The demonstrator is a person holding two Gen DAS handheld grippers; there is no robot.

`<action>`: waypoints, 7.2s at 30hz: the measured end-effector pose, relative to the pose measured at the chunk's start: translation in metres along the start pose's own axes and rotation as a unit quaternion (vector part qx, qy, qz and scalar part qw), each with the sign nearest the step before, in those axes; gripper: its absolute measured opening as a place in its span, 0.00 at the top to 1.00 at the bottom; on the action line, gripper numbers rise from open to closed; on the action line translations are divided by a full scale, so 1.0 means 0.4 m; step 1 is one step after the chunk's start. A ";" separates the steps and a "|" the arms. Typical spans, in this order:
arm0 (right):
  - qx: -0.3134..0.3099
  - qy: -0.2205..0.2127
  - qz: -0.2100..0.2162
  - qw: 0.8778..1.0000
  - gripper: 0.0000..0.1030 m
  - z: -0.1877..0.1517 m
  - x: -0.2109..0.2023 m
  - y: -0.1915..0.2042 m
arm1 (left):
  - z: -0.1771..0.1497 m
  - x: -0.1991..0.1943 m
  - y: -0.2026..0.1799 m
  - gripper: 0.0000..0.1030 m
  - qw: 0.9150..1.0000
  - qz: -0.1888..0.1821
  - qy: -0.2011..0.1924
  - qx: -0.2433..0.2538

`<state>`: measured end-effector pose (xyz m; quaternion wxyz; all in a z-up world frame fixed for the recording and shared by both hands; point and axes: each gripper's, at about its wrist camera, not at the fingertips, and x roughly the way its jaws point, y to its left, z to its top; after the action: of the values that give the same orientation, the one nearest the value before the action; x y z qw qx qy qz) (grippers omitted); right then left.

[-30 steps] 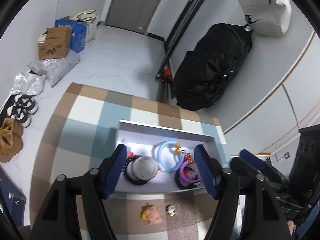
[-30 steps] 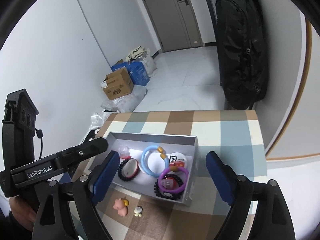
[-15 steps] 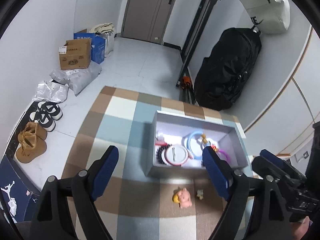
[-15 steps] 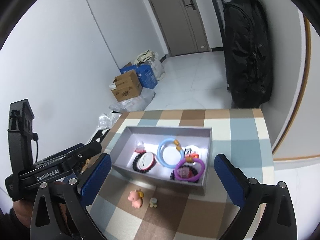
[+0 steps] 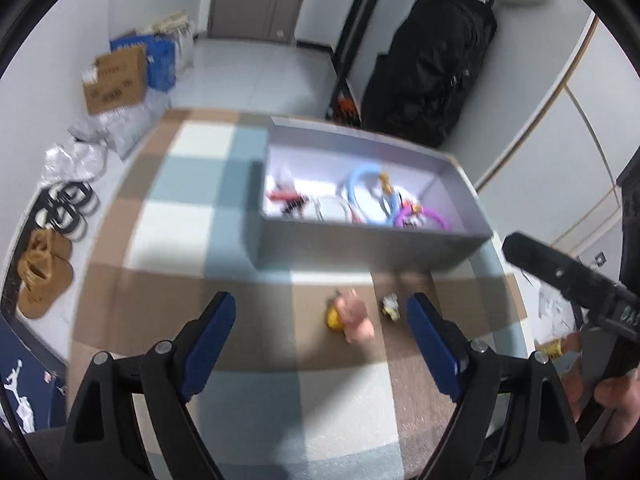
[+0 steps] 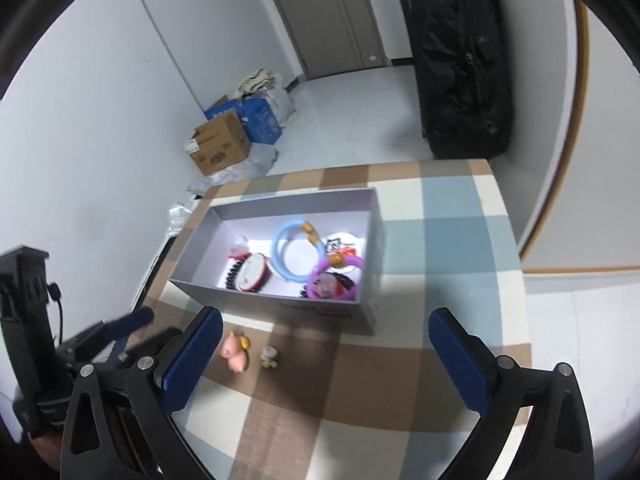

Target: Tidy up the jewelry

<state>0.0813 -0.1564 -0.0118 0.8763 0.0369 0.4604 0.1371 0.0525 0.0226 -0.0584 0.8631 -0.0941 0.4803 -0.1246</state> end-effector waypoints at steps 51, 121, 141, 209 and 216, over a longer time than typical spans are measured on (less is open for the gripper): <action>0.002 0.048 -0.016 0.999 0.00 -0.046 0.008 -0.062 | 0.018 0.019 -0.052 0.84 1.000 -0.013 0.012 0.003; -0.132 0.095 0.026 0.986 0.89 -0.060 0.148 0.177 | 0.060 -0.080 0.063 0.84 0.995 -0.062 -0.039 -0.062; -0.085 -0.038 0.064 0.994 0.89 0.032 -0.012 0.139 | 0.122 -0.064 0.027 0.84 0.992 -0.068 -0.064 -0.084; 0.003 -0.129 0.032 0.991 0.00 0.072 -0.091 0.007 | 0.126 -0.121 -0.041 0.19 0.985 0.068 -0.160 -0.008; -0.007 -0.134 0.016 0.991 0.00 0.039 -0.120 0.008 | 0.095 -0.134 -0.038 0.18 0.983 0.084 -0.162 -0.001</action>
<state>0.0675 -0.1655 0.0361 0.9279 0.0563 0.3373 0.1486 0.0558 0.0261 0.0089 0.9368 -0.0729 0.3404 -0.0344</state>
